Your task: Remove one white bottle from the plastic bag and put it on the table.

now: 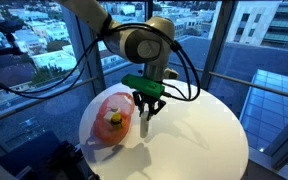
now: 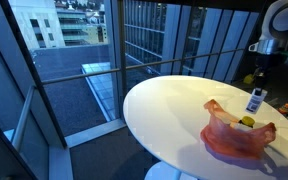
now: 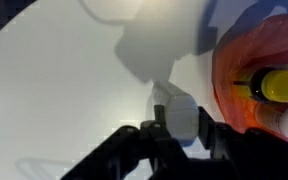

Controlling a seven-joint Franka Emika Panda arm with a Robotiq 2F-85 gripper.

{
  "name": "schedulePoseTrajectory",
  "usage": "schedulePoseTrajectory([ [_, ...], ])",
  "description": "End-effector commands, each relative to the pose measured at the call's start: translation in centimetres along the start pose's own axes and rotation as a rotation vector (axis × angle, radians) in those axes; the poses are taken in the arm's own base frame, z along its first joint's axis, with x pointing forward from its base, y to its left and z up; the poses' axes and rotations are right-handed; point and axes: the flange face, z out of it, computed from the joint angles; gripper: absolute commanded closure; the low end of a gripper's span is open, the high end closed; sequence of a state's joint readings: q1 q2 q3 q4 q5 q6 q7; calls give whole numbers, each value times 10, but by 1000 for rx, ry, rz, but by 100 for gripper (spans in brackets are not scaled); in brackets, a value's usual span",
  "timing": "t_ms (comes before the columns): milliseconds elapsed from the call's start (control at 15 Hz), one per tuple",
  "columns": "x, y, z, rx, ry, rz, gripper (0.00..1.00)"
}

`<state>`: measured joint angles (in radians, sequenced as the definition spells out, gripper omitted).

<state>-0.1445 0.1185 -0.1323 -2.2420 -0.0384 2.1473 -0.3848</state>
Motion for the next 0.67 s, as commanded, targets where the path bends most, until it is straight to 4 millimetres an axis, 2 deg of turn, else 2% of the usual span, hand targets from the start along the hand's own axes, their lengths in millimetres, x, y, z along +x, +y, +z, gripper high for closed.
schedulePoseTrajectory([
  [0, 2, 5, 21, -31, -15, 18, 88],
  [333, 7, 6, 47, -63, -30, 37, 88],
  [400, 8, 6, 50, -66, -31, 41, 83],
  [600, 9, 3, 59, -59, -35, 41, 82],
])
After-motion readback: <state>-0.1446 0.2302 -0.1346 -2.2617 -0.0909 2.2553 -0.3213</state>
